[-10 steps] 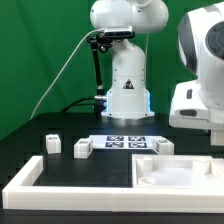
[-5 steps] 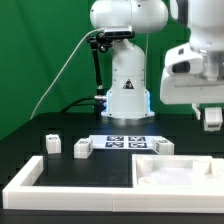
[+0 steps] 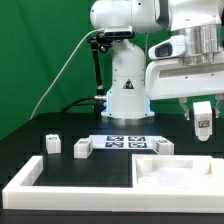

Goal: Assemble one leg

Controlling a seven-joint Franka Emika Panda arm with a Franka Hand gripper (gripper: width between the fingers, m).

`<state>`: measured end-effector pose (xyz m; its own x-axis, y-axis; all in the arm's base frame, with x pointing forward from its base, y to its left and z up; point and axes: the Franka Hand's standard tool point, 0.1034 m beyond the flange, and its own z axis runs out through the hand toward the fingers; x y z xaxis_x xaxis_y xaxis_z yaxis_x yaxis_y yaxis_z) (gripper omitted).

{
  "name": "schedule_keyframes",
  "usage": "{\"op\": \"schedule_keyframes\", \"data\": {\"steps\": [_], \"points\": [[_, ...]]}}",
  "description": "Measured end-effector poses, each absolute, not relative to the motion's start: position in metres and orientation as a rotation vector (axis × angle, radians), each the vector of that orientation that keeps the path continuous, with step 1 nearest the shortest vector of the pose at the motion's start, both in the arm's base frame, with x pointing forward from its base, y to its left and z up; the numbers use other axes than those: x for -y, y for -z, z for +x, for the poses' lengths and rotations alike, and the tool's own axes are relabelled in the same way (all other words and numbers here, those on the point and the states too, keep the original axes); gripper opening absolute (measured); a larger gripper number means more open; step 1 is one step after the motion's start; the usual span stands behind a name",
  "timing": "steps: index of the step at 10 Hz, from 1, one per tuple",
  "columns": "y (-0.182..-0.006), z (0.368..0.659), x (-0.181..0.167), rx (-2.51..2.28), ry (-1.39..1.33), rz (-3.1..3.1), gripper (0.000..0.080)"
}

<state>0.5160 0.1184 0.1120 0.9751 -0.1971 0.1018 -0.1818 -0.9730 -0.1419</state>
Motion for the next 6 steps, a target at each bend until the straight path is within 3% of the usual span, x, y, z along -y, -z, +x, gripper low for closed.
{"op": "schedule_keyframes", "data": {"steps": [3,6], "points": [[-0.100,0.530,-0.150,-0.061,0.579,-2.944,0.0288],[-0.106,0.550,-0.143,0.120,0.569,-2.989,0.0288]]}}
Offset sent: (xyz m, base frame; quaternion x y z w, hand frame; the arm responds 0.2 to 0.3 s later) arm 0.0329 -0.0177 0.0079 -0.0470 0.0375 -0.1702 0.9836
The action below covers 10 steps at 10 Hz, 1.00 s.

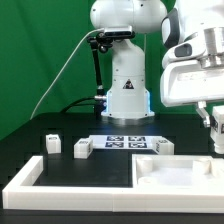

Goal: Assemble one leg

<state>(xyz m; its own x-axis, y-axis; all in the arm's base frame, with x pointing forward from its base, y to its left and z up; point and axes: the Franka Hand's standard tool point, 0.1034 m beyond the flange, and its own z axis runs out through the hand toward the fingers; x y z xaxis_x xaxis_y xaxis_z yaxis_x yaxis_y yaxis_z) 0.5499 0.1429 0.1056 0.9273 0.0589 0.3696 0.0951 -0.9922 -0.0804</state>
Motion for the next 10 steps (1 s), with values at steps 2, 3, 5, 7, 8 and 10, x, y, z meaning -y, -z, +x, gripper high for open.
{"op": "schedule_keyframes", "data": {"steps": [2,3,5,7,8,10], "points": [[-0.105,0.554,-0.137,0.109,0.563,-2.996,0.0288],[-0.104,0.554,-0.138,0.111,0.562,-2.996,0.0288],[-0.102,0.555,-0.137,0.130,0.565,-2.999,0.0288],[-0.096,0.574,-0.129,0.237,0.632,-3.006,0.0288],[-0.098,0.584,-0.126,0.256,0.652,-3.007,0.0288],[-0.101,0.600,-0.123,0.314,0.687,-3.006,0.0288]]}}
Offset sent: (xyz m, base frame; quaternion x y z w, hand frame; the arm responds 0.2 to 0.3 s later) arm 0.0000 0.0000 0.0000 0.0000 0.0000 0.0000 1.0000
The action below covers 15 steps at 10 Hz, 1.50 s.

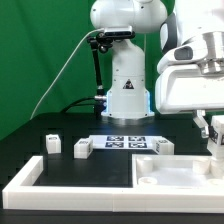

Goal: Assemble one leg

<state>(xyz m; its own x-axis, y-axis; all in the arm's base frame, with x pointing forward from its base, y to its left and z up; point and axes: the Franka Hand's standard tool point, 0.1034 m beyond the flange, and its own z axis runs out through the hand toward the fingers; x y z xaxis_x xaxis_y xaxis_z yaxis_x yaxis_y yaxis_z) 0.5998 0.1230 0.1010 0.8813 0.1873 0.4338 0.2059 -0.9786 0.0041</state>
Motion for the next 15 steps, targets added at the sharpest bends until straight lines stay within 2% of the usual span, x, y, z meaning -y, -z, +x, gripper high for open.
{"op": "schedule_keyframes", "data": {"steps": [2,6,9,13,15], "points": [[-0.099,0.612,-0.113,0.354,0.700,-3.013,0.0288],[-0.096,0.611,-0.113,0.358,0.694,-3.014,0.0288],[-0.086,0.621,-0.112,0.371,0.694,-3.017,0.0288],[-0.080,0.621,-0.113,0.374,0.736,-3.010,0.0288],[-0.071,0.617,-0.113,0.373,0.751,-3.010,0.0288]]}}
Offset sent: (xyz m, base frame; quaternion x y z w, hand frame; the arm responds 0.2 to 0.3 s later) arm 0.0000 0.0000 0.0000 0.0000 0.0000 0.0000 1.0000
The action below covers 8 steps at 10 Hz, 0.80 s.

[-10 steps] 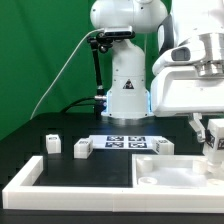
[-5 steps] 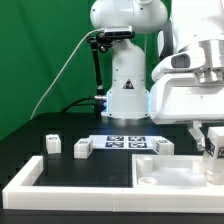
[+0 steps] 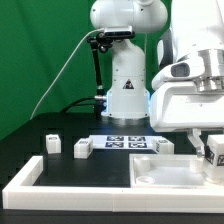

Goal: Assemble one leg

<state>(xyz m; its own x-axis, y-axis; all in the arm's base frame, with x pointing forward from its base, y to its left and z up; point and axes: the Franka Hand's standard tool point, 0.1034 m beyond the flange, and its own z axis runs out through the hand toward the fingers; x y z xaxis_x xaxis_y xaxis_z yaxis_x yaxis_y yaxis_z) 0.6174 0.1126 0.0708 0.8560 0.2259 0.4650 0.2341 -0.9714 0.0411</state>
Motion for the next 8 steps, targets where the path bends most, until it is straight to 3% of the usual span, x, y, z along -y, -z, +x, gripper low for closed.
{"op": "schedule_keyframes", "data": {"steps": [8], "points": [[-0.069,0.612,-0.094,0.327,0.873,-2.996,0.0301]]}}
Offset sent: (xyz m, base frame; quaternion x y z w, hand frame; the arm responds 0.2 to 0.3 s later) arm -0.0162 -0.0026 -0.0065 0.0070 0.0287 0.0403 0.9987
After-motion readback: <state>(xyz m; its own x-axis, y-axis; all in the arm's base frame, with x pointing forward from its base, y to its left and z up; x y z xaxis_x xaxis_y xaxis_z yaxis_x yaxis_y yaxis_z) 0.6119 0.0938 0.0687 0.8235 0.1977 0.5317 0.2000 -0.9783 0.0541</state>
